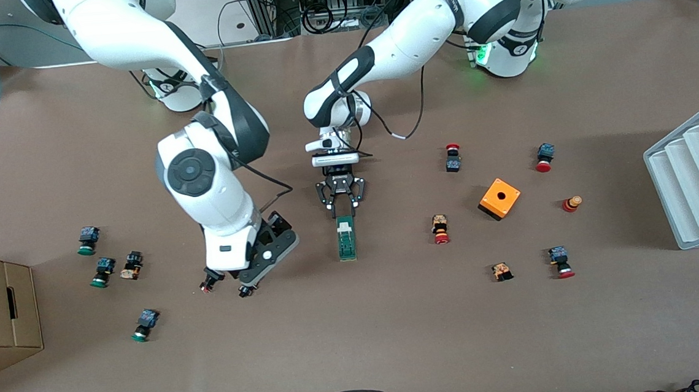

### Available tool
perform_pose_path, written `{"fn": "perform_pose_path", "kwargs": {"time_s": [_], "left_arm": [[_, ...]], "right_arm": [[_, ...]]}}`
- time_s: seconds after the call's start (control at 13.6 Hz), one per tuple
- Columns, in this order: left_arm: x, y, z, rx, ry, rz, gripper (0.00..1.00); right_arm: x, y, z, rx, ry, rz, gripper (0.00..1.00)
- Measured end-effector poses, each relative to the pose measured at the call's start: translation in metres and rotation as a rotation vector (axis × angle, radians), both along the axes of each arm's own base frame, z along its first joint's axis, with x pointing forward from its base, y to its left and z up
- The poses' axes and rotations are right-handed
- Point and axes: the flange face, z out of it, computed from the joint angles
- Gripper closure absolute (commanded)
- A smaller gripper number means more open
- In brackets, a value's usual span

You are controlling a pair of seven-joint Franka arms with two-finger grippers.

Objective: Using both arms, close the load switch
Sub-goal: 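Reach the right gripper to the green switch base and grip it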

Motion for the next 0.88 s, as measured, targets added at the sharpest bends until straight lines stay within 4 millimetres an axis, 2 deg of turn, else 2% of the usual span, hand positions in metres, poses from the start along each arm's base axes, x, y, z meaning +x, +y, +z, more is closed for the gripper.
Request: {"fn": "perform_pose_path", "kwargs": {"time_s": [0.29,0.59,0.88], "left_arm": [[0.0,0.0,0.0,0.0,0.0,0.0,0.43],[0.0,0.0,0.0,0.0,0.0,0.0,0.44],[0.0,0.0,0.0,0.0,0.0,-0.001,0.44]], "right_arm": [[-0.01,0.027,-0.017,-0.078,-0.036,0.095,0.0],[-0.014,0.035,-0.017,-0.091,-0.048,0.161,0.0],[-0.021,0.048,-0.028,-0.119,-0.04,0.263,0.0]]}}
